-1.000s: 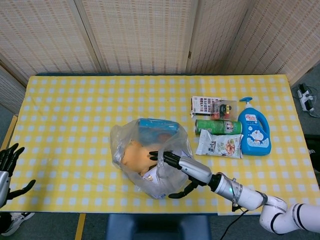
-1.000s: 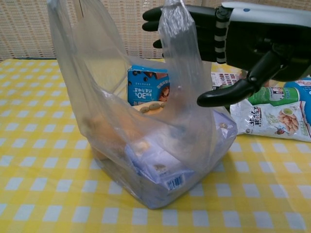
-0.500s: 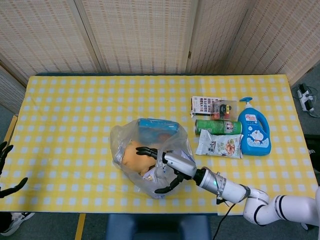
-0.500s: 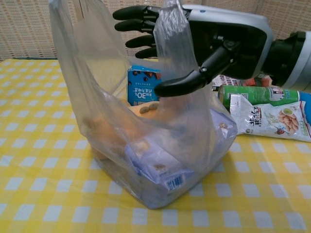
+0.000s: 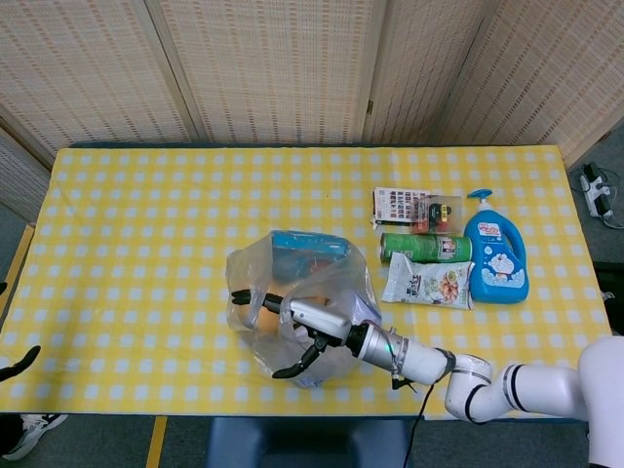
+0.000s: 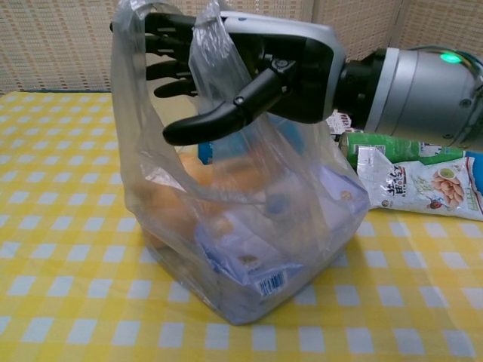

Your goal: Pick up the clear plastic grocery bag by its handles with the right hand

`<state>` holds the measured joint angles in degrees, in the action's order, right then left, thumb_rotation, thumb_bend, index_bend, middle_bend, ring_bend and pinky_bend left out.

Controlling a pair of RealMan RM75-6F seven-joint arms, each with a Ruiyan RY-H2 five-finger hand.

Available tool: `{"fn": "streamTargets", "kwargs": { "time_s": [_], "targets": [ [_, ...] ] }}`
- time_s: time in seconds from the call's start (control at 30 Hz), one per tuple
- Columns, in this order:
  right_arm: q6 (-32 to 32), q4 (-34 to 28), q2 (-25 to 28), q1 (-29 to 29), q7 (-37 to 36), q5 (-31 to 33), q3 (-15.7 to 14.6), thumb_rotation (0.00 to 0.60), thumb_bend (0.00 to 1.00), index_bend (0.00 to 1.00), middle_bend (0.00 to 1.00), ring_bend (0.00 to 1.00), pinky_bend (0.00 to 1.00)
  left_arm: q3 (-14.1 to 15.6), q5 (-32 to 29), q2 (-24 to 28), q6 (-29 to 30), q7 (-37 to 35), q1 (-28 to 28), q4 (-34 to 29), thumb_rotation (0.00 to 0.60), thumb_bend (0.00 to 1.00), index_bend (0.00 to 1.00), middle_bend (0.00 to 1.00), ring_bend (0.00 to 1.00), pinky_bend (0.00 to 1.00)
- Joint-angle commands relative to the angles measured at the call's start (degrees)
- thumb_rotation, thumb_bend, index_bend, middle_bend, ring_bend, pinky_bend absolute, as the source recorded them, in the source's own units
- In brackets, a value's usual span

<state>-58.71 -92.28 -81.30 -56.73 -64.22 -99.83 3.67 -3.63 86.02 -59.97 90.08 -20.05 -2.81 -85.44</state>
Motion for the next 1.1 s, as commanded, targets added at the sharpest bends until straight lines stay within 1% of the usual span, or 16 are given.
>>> {"fn": "streamTargets", "kwargs": {
  "time_s": [0.03,0.33,0.53,0.77,0.87,0.97,1.1],
  "targets": [
    [0.7,0.4,-0.8,-0.8,0.2,0.6,0.3,0.600,0.21,0.00,0.00,0.00,0.00,-0.1,0.0,0.1,0.2,-0.3,0.2,0.1,0.600,0.25,0.00,0.00,0.07,0.05],
    [1.9,2.4,-3.4,-3.0,-0.6,1.7,1.1,0.600,0.21,0.00,0.00,0.00,0.00,-0.1,0.0,0.3,-0.3,-0.9,0.2,0.2,0.600,0.25,0.00,0.00,0.07,0.05],
    [0.3,4.4,-5.2,-4.0,-3.3,1.0,1.5,0.600,0.21,0.00,0.00,0.00,0.00,-0.2,-0.3,0.3,-0.6,-1.0,0.2,0.3,0.600,0.25,0.00,0.01,0.07,0.05],
    [-1.9,6.2,-6.5,-4.4,-3.9,0.4,1.6,0.600,0.21,0.00,0.00,0.01,0.00,-0.3,-0.5,0.4,-0.8,-1.2,0.3,0.4,0.600,0.25,0.00,0.00,0.07,0.05],
    [-3.0,6.7,-6.9,-4.5,-4.1,0.4,1.8,0.600,0.21,0.00,0.00,0.07,0.00,-0.3,-0.6,0.5,-0.9,-1.4,0.3,0.5,0.600,0.25,0.00,0.00,0.07,0.05],
    [-3.5,7.6,-7.7,-4.8,-4.2,0.6,2.1,0.600,0.21,0.00,0.00,0.09,0.00,-0.4,-0.7,0.5,-1.0,-1.6,0.3,0.6,0.600,0.25,0.00,0.00,0.07,0.05],
    [-2.6,9.6,-9.5,-6.0,-4.5,1.3,2.6,0.600,0.21,0.00,0.00,0.10,0.00,-0.4,-0.8,0.5,-1.1,-1.6,0.4,0.6,0.600,0.25,0.00,0.01,0.07,0.05]
  ]
}}
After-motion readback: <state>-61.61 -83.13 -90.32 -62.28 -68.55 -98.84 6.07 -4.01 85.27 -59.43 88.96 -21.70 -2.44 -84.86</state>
